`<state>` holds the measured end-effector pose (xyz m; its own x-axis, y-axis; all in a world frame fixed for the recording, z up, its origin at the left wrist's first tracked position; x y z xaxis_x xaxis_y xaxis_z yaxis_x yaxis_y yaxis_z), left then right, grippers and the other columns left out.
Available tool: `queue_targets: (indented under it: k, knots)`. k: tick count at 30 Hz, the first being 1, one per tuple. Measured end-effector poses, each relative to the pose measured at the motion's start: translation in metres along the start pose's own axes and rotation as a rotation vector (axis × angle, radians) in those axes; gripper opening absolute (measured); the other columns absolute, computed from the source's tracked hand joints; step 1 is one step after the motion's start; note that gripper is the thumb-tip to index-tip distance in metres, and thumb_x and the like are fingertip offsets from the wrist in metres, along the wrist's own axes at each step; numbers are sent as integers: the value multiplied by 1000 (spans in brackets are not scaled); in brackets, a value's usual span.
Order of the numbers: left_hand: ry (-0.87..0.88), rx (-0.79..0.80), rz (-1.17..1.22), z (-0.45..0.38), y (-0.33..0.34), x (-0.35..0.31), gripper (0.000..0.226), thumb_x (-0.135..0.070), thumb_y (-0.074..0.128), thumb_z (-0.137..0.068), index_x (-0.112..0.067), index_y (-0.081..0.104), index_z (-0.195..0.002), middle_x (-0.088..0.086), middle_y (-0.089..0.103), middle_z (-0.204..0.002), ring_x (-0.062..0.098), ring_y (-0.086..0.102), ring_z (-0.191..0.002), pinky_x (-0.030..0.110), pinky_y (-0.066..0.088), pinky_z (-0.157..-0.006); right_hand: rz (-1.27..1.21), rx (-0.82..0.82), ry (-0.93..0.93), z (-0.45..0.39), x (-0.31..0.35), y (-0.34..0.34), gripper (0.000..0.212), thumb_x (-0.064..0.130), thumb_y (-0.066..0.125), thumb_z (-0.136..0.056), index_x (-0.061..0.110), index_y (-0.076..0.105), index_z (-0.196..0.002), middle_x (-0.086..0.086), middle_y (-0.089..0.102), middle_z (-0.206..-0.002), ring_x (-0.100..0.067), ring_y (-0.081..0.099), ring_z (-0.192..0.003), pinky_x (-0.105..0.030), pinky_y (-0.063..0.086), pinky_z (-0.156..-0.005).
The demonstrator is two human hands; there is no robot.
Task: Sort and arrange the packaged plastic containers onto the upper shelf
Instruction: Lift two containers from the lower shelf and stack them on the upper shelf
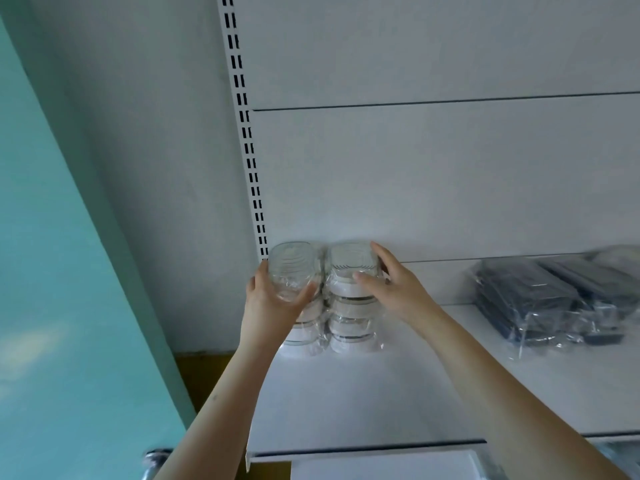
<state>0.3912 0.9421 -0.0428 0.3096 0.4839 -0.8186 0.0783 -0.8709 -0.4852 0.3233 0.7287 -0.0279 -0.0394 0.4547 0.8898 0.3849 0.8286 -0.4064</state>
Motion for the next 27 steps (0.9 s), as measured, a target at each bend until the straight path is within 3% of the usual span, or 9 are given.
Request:
queue_targets:
  k: [4,8,11,13,16,20,23,27]
  knots:
    - [19,-12,-19,9,-6,-2,111,-63,76,-73,-21,17,-158,7,30,-157,24,33,-143,41,37,-108,76,-51,-37,10,10,-1,73,47,61,-96,30,27,-158,10,29,-162,-8,25,-149,-26,21,-120]
    - [160,-221,-64,30,-18,-19,94,-63,66,-81,-21,25,-154,5,34,-151,25,33,-141,51,43,-107,193,-210,-159,28,19,-15,69,49,54,-98,26,27,-158,5,18,-167,-6,13,-152,-22,12,-119]
    - [282,-232,96,65,-4,-47,67,-48,64,-89,-24,37,-146,-4,42,-142,17,46,-130,33,47,-100,247,-321,-273,53,24,-36,63,44,54,-100,22,33,-155,5,27,-164,-7,21,-151,-27,18,-122]
    - [363,-124,222,102,20,-63,51,-36,60,-92,-24,45,-139,-10,48,-133,9,51,-120,17,41,-96,302,-417,-369,75,23,-56,56,39,53,-101,16,40,-151,2,40,-156,-10,34,-145,-31,28,-119]
    - [441,130,324,177,71,-70,37,-29,54,-93,-26,51,-129,-17,52,-121,2,55,-111,11,42,-89,368,-559,-433,113,9,-95,43,26,53,-101,9,50,-141,-4,54,-139,-16,52,-127,-39,44,-107]
    - [420,535,291,268,153,-37,34,-35,50,-88,-33,52,-121,-21,50,-114,1,56,-104,21,50,-82,381,-792,-323,174,-34,-143,27,18,53,-101,9,61,-126,-3,62,-120,-11,61,-109,-25,50,-94]
    - [337,718,168,303,211,3,37,-27,58,-91,-24,54,-128,-13,51,-120,4,56,-108,27,52,-86,370,-884,-162,214,-85,-169,21,13,52,-101,7,65,-116,-2,65,-112,-9,62,-100,-17,48,-86]
    - [194,857,-18,329,264,40,49,-25,61,-93,-19,47,-139,-1,48,-135,17,52,-122,27,48,-87,405,-912,12,252,-163,-203,21,16,52,-101,7,65,-115,-5,64,-109,-16,61,-96,-24,51,-84]
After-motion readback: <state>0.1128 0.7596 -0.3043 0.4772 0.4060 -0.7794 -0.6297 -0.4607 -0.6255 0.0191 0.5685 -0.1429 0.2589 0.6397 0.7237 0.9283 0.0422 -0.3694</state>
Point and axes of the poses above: each hand's wrist, its own z-axis away from the middle knuckle, its own y-axis out of the palm, x = y × z, the point moved 2 cm from there along -z, towards the middle knuckle
